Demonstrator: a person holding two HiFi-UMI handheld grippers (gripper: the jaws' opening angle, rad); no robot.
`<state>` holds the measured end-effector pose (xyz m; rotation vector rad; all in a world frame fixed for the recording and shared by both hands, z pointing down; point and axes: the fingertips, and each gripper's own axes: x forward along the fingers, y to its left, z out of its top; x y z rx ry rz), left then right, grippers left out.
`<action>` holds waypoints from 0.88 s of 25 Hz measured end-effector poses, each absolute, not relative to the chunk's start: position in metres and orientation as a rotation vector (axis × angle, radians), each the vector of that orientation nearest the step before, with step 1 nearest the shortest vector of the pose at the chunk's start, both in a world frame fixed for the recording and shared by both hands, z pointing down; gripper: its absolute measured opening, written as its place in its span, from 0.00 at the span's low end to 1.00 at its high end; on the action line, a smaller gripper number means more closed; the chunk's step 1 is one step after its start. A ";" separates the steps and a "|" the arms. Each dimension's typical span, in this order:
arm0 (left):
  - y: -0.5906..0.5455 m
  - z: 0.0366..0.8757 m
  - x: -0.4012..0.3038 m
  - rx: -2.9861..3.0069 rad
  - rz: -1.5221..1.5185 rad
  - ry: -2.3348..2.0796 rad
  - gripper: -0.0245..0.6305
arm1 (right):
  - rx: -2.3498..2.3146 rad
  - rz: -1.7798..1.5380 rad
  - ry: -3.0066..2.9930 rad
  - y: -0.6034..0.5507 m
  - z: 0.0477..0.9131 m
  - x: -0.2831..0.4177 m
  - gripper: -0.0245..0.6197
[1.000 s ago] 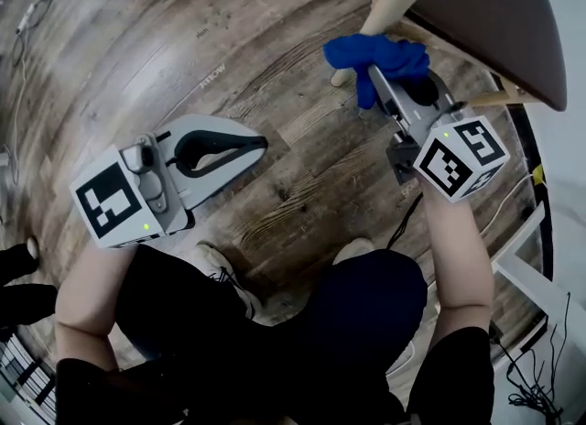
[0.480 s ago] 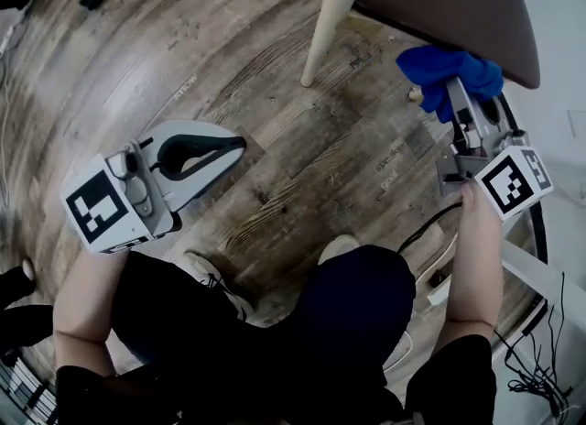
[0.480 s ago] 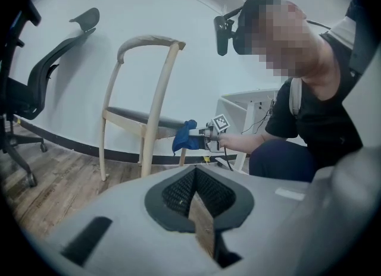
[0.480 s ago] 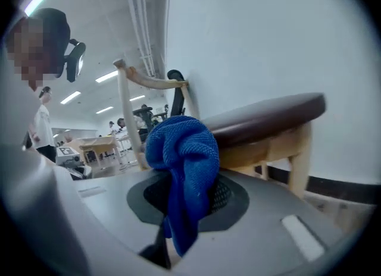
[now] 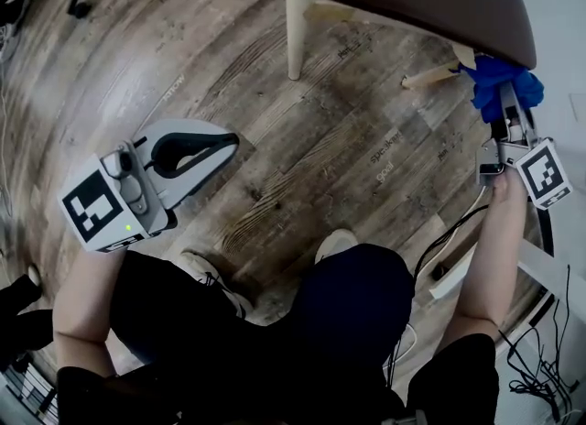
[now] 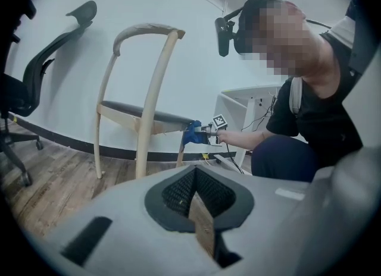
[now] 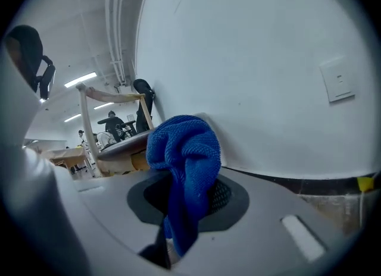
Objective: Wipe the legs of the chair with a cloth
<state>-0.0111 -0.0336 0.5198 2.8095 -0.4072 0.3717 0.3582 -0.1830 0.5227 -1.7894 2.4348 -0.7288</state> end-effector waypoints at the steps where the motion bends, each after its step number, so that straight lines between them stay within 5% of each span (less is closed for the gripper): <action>1: -0.034 0.521 -0.011 2.807 0.376 -0.410 0.04 | -1.785 -0.730 2.443 -0.184 0.527 0.356 0.16; 22: -0.043 0.540 -0.030 2.715 0.425 -0.485 0.04 | -1.925 -1.347 2.317 -0.192 0.804 0.363 0.16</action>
